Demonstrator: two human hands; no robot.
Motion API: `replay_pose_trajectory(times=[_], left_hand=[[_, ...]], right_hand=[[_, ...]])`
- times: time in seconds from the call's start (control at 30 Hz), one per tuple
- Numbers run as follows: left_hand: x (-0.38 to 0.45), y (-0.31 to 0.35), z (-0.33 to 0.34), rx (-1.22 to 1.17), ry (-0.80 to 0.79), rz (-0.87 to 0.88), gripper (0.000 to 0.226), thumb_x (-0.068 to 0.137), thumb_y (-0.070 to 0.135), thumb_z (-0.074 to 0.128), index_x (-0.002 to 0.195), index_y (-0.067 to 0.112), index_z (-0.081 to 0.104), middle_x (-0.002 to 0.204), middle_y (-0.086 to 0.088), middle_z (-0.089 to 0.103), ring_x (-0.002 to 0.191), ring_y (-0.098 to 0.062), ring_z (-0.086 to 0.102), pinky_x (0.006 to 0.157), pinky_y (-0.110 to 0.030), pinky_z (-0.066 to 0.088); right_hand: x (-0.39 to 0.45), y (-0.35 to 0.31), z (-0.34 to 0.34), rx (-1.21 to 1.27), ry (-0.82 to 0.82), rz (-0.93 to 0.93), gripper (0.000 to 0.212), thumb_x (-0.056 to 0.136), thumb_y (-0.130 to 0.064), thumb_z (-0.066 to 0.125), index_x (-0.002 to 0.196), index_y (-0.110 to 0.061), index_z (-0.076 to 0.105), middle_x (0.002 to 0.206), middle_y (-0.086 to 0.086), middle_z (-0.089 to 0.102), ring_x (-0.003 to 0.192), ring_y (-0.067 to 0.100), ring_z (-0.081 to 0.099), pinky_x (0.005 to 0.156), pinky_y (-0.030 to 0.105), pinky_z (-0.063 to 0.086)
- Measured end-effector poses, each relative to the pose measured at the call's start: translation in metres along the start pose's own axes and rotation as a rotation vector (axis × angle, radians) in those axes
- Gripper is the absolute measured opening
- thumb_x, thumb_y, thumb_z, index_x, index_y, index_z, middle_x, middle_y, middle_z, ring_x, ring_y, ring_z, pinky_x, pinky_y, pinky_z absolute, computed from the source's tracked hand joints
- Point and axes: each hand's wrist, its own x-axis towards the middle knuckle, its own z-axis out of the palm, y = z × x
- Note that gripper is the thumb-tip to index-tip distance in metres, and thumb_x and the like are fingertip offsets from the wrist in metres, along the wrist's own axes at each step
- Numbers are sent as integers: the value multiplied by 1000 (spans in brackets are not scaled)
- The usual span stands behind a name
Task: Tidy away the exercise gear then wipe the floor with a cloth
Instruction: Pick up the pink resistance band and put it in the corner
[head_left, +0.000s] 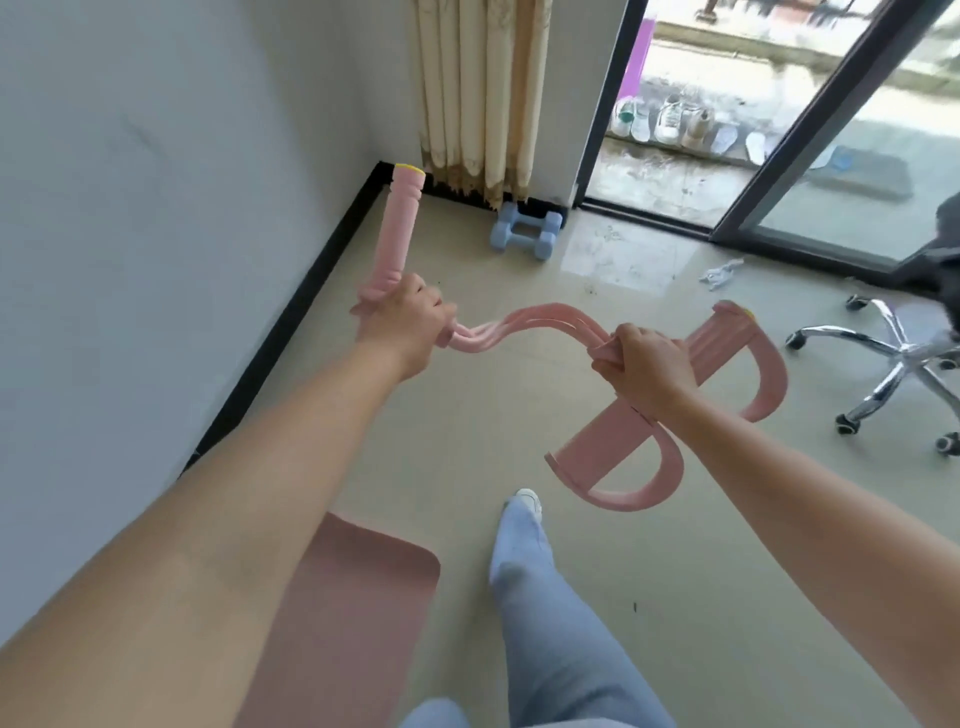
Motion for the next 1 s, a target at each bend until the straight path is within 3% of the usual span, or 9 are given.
replay_pose_trajectory(times=[0.07,0.2,0.3,0.53,0.67,0.83,1.0], left_hand=[[62,-14,-7,-9,-75,35,36,88,-2,44,118,17,51,132,0,47,127,-23,34,81,-30,31],[161,-48,-13,-20,-124,136,35,85,-4,44,111,18,56,128,3,51,125,-23,35,104,-37,33],[218,-78,-21,37,-144,229,34,87,-4,42,111,16,55,127,4,51,125,-20,36,102,-29,27],[370,-181,3,-106,-184,309,37,90,-3,39,122,10,53,133,-2,51,127,-16,38,100,-23,23],[482,-250,38,-102,-194,395,36,90,-1,42,120,15,54,129,3,52,125,-16,40,92,-21,22],[606,-301,93,-107,-272,478,31,89,-1,46,114,12,59,124,-1,56,123,-19,43,103,-29,29],[698,-308,186,-141,-353,399,29,90,1,46,113,14,58,127,2,52,131,-15,35,107,-42,30]], right_hand=[[67,-4,-10,6,-32,-28,33,92,-31,51,114,-6,52,117,12,61,113,30,53,98,40,33],[177,-18,-33,42,-66,-59,33,93,-28,52,116,-6,52,119,11,59,115,29,51,97,38,36],[245,-29,-44,41,-99,-85,33,92,-28,52,118,-7,52,120,11,59,115,28,51,95,36,38],[403,-64,-43,28,-151,-53,32,93,-29,50,117,-8,53,120,10,60,114,28,51,91,35,40],[512,-98,-19,38,-190,29,33,93,-30,51,116,-7,53,119,11,60,114,30,52,91,35,40],[621,-130,29,62,-263,122,33,93,-30,50,118,-8,52,120,11,59,114,31,50,91,36,39],[699,-126,110,97,-332,256,30,94,-29,47,112,-5,53,116,12,60,110,31,51,85,35,40]])
